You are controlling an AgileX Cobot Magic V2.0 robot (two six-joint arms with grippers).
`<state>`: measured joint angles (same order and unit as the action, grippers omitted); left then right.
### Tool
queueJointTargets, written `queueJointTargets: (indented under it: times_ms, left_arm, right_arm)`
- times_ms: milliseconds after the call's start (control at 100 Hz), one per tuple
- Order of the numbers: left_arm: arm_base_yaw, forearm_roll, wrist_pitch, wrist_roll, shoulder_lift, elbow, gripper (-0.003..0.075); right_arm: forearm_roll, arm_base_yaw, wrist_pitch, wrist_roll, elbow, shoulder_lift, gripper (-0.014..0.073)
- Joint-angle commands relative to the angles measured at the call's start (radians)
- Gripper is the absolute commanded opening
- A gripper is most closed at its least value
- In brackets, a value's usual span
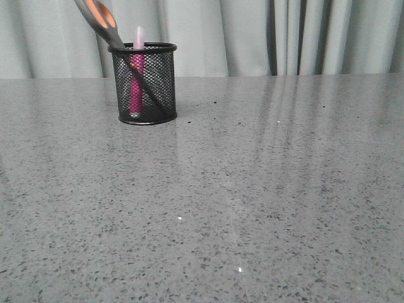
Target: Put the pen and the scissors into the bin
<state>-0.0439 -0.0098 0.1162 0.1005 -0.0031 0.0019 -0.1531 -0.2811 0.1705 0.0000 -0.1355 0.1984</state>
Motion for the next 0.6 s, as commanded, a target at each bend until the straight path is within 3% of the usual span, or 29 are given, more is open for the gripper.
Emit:
queueJointTargets:
  times_ms: [0, 460, 590]
  left_arm:
    - [0.002, -0.009, -0.07, -0.01, -0.035, 0.045, -0.0019]
    - [0.002, -0.009, -0.07, -0.01, -0.035, 0.045, -0.0019]
    - [0.002, -0.009, -0.07, -0.01, -0.035, 0.045, -0.0019]
  right_arm:
    - [0.003, 0.009, 0.074, 0.0, -0.024, 0.009, -0.0069]
    - [0.003, 0.009, 0.072, 0.0, -0.024, 0.009, -0.0069]
    - [0.027, 0.017, -0.015, -0.01, -0.022, 0.007, -0.0069]
